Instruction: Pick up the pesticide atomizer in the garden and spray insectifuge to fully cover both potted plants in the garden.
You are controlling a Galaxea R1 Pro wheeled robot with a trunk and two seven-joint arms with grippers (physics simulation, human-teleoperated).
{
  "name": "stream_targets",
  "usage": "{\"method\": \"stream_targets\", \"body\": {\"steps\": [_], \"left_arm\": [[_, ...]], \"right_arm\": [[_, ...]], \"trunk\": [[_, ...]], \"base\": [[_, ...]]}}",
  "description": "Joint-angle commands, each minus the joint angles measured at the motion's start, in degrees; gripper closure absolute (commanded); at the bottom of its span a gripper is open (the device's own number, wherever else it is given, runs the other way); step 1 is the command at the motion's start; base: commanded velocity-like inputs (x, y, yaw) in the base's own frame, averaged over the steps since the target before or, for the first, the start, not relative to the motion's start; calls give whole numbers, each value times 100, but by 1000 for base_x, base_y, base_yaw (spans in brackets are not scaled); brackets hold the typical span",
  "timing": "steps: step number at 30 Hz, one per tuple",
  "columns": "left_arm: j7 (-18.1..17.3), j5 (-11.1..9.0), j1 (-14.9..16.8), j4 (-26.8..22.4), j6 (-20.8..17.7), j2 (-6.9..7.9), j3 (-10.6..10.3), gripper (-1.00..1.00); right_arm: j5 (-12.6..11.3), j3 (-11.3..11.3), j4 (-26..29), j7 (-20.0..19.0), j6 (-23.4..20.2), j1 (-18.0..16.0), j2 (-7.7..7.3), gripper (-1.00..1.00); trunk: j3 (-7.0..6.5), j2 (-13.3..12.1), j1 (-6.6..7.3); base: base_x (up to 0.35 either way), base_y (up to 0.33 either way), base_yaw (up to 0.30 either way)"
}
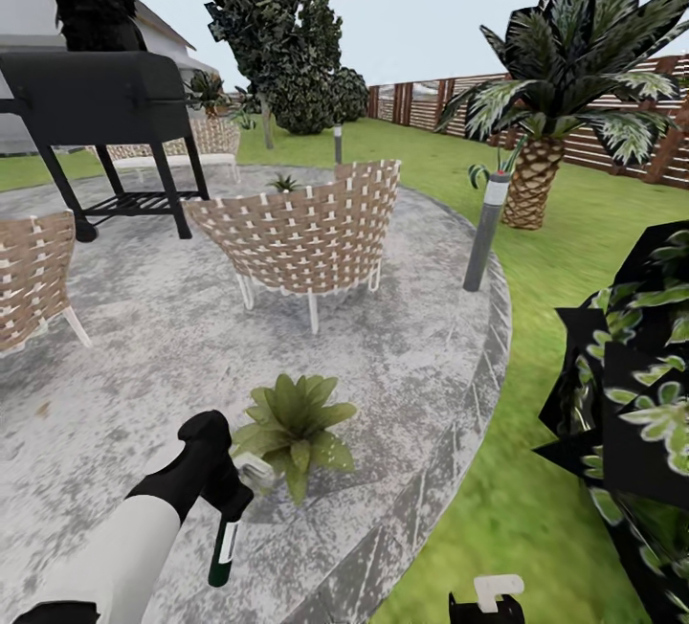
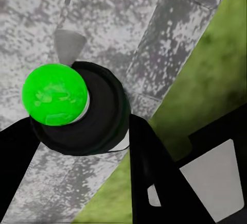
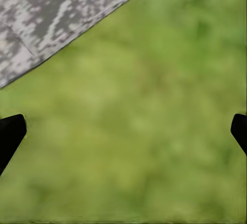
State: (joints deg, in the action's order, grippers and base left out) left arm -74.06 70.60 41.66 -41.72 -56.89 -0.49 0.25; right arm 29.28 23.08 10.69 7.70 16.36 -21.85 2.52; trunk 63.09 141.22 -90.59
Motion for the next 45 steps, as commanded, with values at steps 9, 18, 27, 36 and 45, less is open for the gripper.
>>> {"method": "stream_targets", "body": {"steps": [9, 18, 27, 36, 45], "left_arm": [[-63, 46, -112, 72, -35, 25, -7, 100], [-50, -11, -336, -2, -23, 6, 39, 100], [-47, -6, -263, -29, -17, -4, 91, 100], [-67, -4, -259, -29, -7, -9, 89, 100], [-621, 94, 336, 70, 3, 26, 42, 100]], "right_arm": [[60, 39, -5, 37, 17, -5, 3, -100], [60, 44, 0, 30, 17, -8, 1, -100], [52, 48, 3, 46, 17, -6, -18, -100], [51, 48, 2, 47, 11, -7, -23, -100], [57, 48, 3, 38, 24, -5, -23, -100]], "trunk": [[5, 2, 2], [5, 2, 2], [5, 2, 2], [5, 2, 2], [5, 2, 2]], "base": [[-4, 108, -226], [-19, 105, -5], [60, 299, -17], [-189, 254, -255], [-34, 41, -119]]}}
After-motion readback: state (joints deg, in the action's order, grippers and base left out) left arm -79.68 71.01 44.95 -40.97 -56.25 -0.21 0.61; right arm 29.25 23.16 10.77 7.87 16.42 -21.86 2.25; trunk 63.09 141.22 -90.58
